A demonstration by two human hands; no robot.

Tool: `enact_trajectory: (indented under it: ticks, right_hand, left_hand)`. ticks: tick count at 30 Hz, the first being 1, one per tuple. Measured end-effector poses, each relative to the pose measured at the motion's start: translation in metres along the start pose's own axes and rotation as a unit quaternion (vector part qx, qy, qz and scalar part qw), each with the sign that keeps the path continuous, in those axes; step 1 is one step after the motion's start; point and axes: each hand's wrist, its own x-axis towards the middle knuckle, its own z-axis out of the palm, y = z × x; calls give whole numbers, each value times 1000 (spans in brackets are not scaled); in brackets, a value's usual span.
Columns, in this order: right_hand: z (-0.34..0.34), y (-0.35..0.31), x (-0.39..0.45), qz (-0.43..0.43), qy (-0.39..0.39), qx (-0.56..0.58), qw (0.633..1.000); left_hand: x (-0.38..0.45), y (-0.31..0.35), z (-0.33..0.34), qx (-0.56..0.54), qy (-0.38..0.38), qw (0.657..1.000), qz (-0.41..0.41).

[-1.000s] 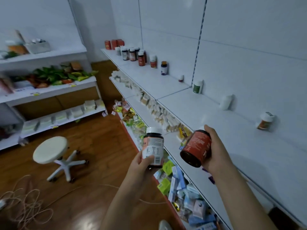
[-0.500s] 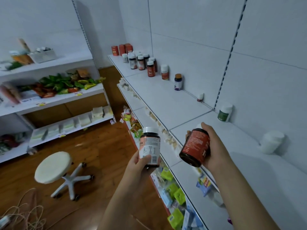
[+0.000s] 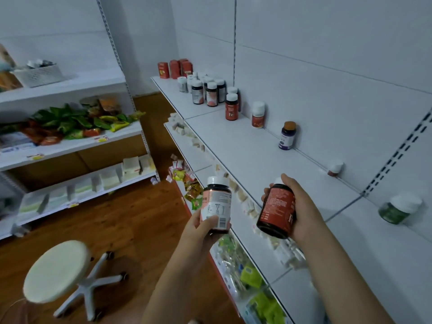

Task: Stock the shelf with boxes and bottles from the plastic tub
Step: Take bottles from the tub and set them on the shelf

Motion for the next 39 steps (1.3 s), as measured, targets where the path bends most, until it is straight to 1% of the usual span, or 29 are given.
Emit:
enact_trajectory:
  ticks: [7, 13, 20, 26, 29, 31, 35, 39]
  right_hand:
    - [99, -5, 73, -16, 13, -5, 1000]
    - [143, 1, 132, -27, 16, 20, 999]
    - [172, -13, 219, -31, 60, 9, 998]
    - [188, -46, 311, -48, 76, 29, 996]
    - [192, -66, 352, -61, 91, 44, 993]
    - [195, -77, 378, -78, 110, 41, 990]
    - [201, -89, 419, -125, 143, -21, 982]
    - [205, -92, 443, -188, 184, -70, 962]
  left_hand:
    - [85, 76, -67, 24, -40, 999, 15]
    - [148, 102, -105, 12, -38, 999, 1]
    - [234, 130, -129, 20, -43, 999, -9]
    - [342, 166, -130, 12, -53, 998, -34]
    - [395, 187, -124, 22, -73, 996, -44]
    - [427, 198, -118, 32, -78, 995, -44]
    - [480, 212, -111, 51, -86, 994, -43]
    - [523, 212, -110, 59, -85, 993, -61]
